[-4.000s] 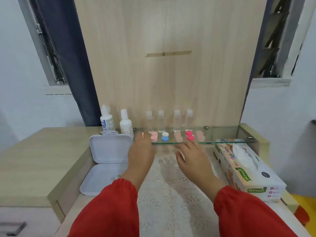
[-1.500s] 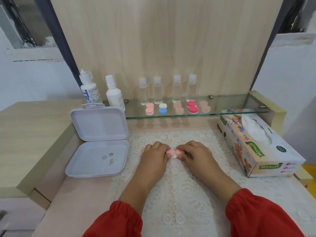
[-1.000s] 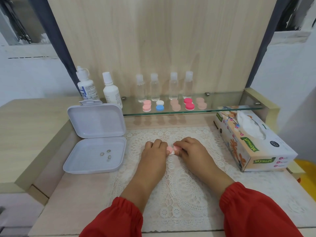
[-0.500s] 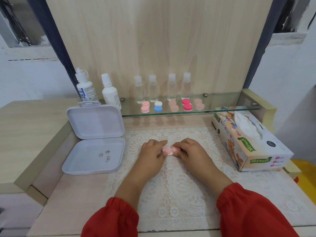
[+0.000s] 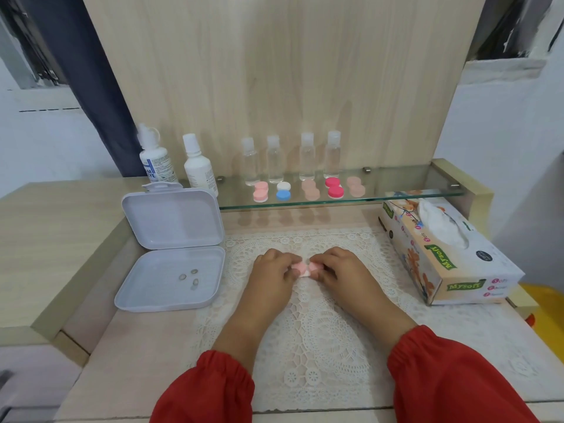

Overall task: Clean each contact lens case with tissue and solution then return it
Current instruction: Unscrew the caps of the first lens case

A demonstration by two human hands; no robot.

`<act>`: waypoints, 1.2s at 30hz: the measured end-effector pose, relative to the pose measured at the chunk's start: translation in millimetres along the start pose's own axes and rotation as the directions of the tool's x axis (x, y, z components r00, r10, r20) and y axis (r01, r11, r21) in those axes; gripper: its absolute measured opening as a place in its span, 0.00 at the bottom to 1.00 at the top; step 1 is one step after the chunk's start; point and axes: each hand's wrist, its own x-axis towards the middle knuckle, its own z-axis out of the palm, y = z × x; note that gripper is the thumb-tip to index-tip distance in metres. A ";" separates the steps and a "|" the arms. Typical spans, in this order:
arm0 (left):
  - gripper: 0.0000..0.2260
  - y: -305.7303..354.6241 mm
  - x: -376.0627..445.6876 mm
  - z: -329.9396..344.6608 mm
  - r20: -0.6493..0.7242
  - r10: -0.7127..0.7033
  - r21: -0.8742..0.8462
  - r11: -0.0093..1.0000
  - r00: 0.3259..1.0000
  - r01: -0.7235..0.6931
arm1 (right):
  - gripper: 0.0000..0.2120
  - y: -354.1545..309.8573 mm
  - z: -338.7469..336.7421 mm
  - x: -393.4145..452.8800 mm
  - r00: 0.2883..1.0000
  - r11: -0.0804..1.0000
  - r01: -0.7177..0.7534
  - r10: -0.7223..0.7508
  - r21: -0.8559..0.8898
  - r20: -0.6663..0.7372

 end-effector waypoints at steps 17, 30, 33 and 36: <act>0.17 0.5 -3.7 1.9 -0.014 0.042 0.096 0.995 0.999 -0.040 | 0.13 0.1 -0.2 -1.5 1.000 1.000 0.011 -0.011 0.000 -0.001; 0.11 3.2 -5.3 1.8 -0.044 0.057 0.088 0.995 0.997 -0.053 | 0.13 0.9 0.5 -0.6 1.000 1.000 0.017 -0.017 -0.024 0.001; 0.09 5.6 -3.7 3.7 -0.076 0.025 0.129 0.992 0.997 -0.016 | 0.16 -0.3 -0.4 -0.6 1.000 0.999 0.012 -0.012 -0.031 0.007; 0.09 4.1 -4.9 4.2 -0.059 0.059 0.139 0.989 0.997 -0.050 | 0.15 -0.7 -0.9 -0.8 1.000 0.999 0.020 -0.020 -0.027 0.006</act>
